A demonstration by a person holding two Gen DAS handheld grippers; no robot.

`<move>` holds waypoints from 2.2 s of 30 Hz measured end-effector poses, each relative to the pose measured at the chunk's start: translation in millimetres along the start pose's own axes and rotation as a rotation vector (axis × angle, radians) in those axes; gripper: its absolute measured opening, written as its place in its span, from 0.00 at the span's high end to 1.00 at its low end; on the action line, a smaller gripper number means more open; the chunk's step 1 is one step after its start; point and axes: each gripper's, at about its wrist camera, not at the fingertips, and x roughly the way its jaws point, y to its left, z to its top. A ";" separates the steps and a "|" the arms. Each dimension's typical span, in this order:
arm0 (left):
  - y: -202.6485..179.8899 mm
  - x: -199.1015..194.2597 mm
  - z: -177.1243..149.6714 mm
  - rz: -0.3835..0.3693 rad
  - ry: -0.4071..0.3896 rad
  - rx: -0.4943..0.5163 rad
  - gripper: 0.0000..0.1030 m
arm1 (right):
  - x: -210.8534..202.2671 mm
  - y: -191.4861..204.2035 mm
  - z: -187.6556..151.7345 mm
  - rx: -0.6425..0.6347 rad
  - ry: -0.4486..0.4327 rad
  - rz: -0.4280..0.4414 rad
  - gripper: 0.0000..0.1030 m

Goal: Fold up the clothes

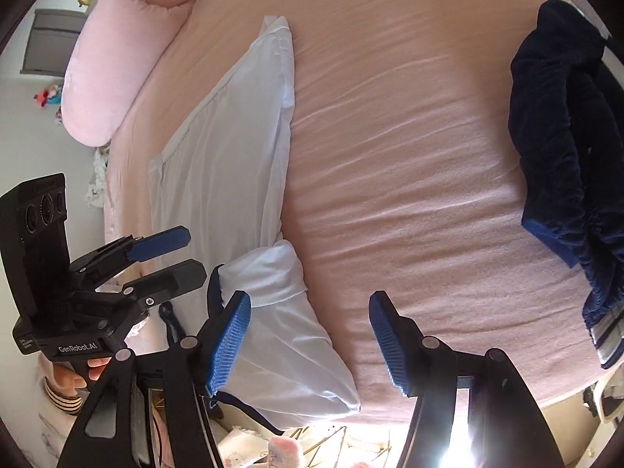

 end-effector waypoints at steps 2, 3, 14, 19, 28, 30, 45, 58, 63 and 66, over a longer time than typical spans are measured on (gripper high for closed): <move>-4.2 6.5 -1.3 -0.025 0.030 0.042 0.36 | 9.4 -7.8 -3.0 0.031 0.013 0.042 0.39; -6.7 9.0 -3.3 -0.032 0.041 0.064 0.36 | 14.0 -10.4 -4.3 0.045 0.026 0.053 0.39; -10.8 23.0 -22.0 -0.020 -0.003 0.186 0.36 | 39.7 9.9 -14.9 -0.045 0.062 0.004 0.39; -14.1 22.3 -20.5 -0.021 -0.035 0.205 0.39 | 50.4 26.7 -18.9 -0.110 0.068 -0.010 0.39; -20.9 36.1 -19.9 -0.060 -0.014 0.186 0.74 | 61.1 37.3 -18.8 -0.138 0.068 -0.013 0.56; -21.3 41.0 -20.8 -0.047 -0.008 0.189 0.82 | 65.7 38.9 -20.4 -0.120 0.079 0.011 0.62; 4.3 46.4 -19.7 0.065 -0.009 0.089 0.88 | 86.9 36.9 -32.0 0.042 0.149 0.021 0.90; 27.0 23.5 -14.1 -0.049 0.003 -0.014 0.87 | 95.8 53.6 -30.9 -0.018 0.161 0.004 0.89; 27.0 30.4 -13.6 -0.173 0.042 -0.120 0.40 | 86.2 46.1 -33.7 -0.043 0.157 0.002 0.86; 25.5 40.3 -16.1 -0.164 0.076 -0.134 0.40 | 72.5 38.0 -37.1 -0.060 0.153 0.011 0.64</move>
